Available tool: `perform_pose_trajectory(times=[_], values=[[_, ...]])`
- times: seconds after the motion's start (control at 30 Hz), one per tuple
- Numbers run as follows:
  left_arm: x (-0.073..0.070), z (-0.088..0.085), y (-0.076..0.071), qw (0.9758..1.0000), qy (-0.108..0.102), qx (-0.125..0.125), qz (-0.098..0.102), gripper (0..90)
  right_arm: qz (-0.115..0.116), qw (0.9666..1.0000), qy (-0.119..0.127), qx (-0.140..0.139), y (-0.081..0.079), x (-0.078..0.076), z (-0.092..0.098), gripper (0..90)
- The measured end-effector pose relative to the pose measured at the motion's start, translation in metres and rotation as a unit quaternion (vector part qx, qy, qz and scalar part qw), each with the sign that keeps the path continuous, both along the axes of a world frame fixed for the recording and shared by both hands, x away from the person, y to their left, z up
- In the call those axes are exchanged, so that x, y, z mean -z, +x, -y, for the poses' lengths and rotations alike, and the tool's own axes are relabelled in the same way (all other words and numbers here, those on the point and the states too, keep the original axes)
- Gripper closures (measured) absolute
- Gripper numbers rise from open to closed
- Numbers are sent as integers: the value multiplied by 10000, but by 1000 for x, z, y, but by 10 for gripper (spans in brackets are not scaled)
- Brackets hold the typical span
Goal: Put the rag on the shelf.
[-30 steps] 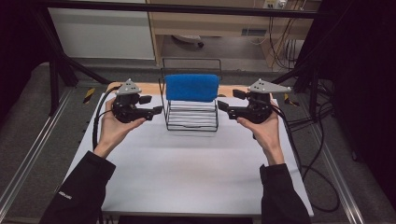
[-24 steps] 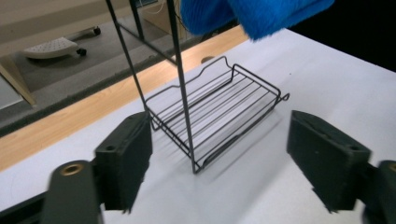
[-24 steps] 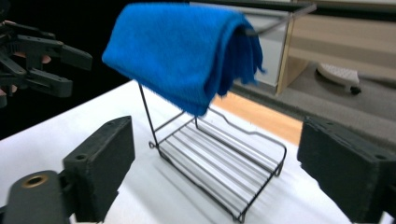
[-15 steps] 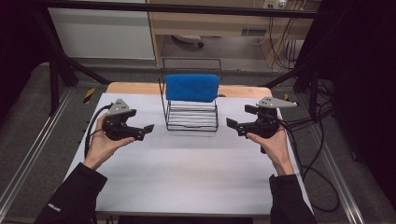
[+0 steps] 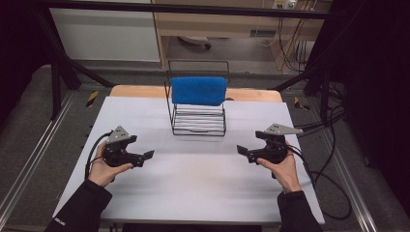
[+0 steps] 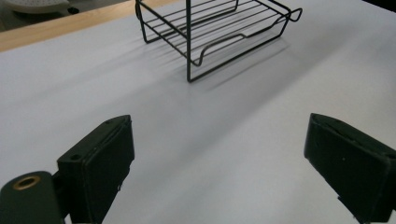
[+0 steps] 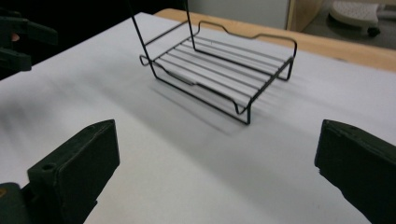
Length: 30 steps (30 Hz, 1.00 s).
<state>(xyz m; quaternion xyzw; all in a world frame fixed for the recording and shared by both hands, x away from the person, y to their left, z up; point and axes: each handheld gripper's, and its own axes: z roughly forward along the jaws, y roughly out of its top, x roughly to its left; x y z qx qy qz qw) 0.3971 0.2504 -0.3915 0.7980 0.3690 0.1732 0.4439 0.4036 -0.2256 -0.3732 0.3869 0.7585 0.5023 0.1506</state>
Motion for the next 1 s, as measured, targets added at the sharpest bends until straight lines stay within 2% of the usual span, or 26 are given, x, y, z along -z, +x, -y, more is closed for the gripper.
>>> perform_pose_trajectory(times=[0.1,0.13,0.23,0.37,0.4,0.53,0.77,1.0], values=[[9,-6,-5,10000,-15,-17,19,86,-151,9999,40,33,-5,13,5,7],[9,-6,-5,10000,-15,-17,19,86,-159,9999,11,-8,-6,17,6,7],[21,-12,-11,10000,18,-42,-14,86,-201,9997,-61,-86,-11,29,11,7],[29,-17,-14,9999,99,-38,-95,87,-291,9994,-80,-140,-17,39,16,7],[34,-19,-16,9998,168,-49,-103,87,-327,9992,-132,-181,-20,46,21,7],[38,-22,-19,9998,192,-34,-99,87,-388,9988,-221,-188,-26,55,29,7],[49,-26,-25,9995,266,-17,-183,86,-438,9989,-139,-53,-36,67,47,7],[57,-27,-27,9990,368,10,-237,84,-442,9989,-159,-59,-43,72,54,7]])
